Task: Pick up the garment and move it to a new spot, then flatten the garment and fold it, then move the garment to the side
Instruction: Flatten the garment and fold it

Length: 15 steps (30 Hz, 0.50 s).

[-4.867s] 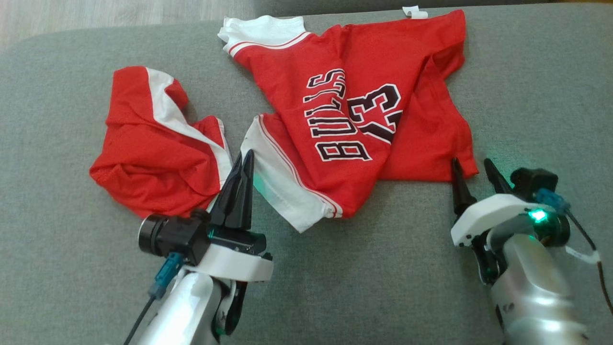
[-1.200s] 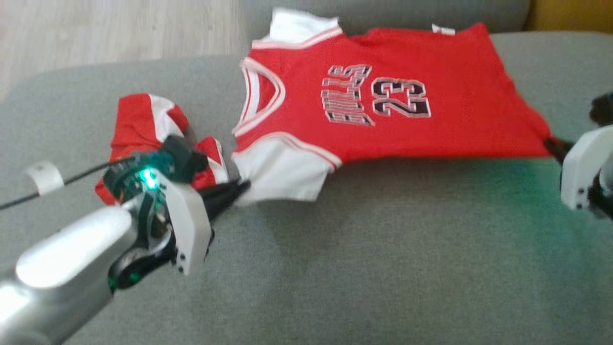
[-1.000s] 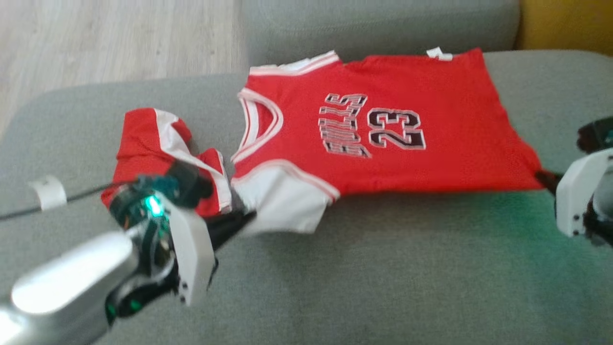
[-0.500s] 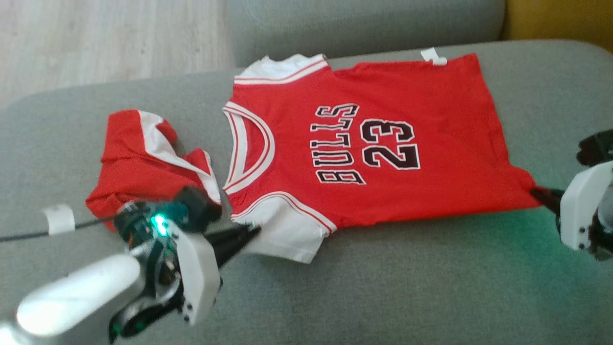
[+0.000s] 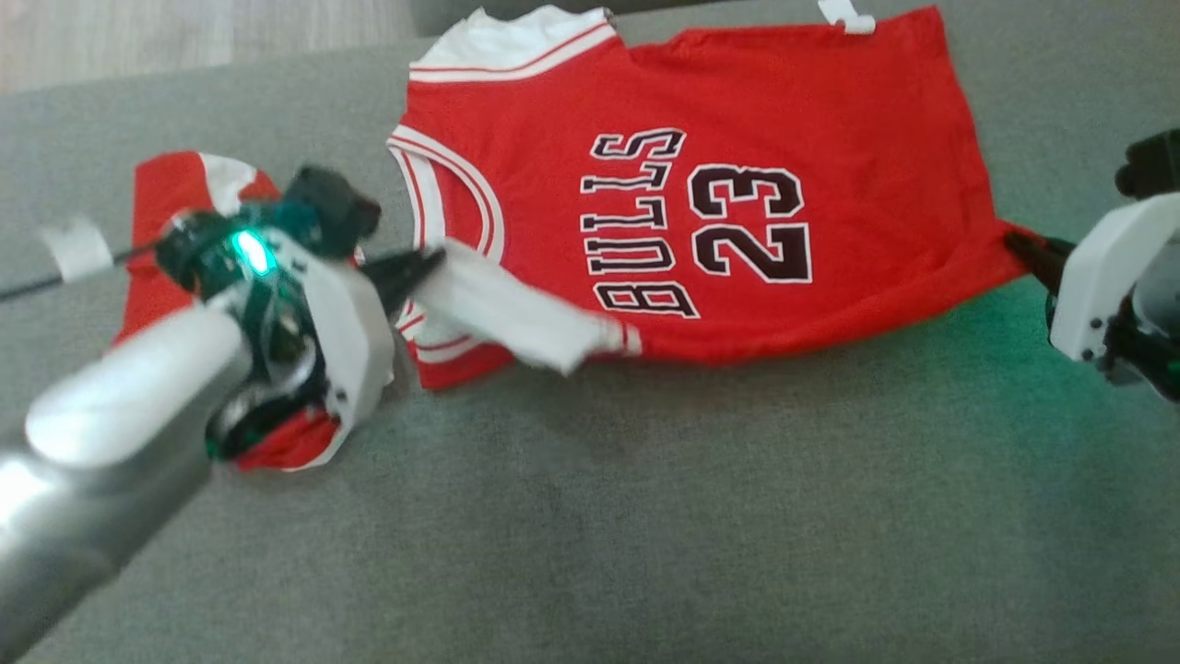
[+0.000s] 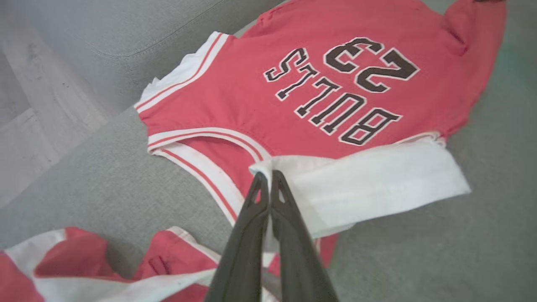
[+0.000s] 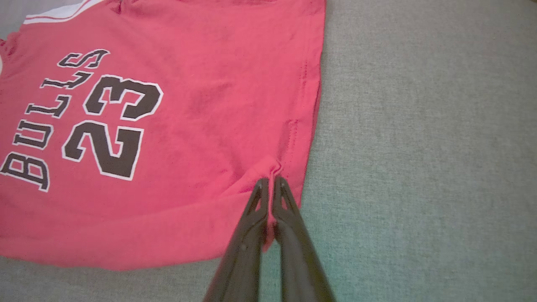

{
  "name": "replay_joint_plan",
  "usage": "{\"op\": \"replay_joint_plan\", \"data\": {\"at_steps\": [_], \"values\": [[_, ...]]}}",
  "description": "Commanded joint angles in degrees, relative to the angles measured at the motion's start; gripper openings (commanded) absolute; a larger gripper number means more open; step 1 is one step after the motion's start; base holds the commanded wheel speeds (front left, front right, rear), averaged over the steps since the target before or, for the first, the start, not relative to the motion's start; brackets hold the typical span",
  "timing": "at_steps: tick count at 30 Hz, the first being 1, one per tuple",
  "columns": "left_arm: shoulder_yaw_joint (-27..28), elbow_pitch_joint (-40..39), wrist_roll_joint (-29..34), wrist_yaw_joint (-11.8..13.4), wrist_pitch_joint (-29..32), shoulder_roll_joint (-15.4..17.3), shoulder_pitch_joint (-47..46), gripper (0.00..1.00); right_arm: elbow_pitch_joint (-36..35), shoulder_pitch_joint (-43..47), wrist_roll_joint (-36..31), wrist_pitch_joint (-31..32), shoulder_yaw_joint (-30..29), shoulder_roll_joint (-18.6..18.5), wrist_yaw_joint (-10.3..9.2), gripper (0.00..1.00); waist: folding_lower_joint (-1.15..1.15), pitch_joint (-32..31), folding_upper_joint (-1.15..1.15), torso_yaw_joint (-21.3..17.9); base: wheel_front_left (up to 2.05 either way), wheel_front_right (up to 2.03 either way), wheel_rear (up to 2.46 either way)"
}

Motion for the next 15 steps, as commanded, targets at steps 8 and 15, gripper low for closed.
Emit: {"op": "replay_joint_plan", "data": {"at_steps": [8, 15], "values": [[3.5, 9.3, 2.5, -1.3, -1.6, -2.7, -9.7, 0.00, 3.7, -5.9, -3.5, -3.6, -2.1, 1.7, -0.04, 0.00, -0.01, 3.3, 0.00, -0.7, 0.00, 0.00, 0.00], [3.2, 17.6, 4.4, -1.6, -4.3, -6.5, -13.7, 0.00, 7.2, -9.4, -4.3, -6.4, -1.3, 4.1, -0.04, 0.00, -0.01, 5.6, 0.00, -1.4, 0.00, 0.00, 0.00]]}}
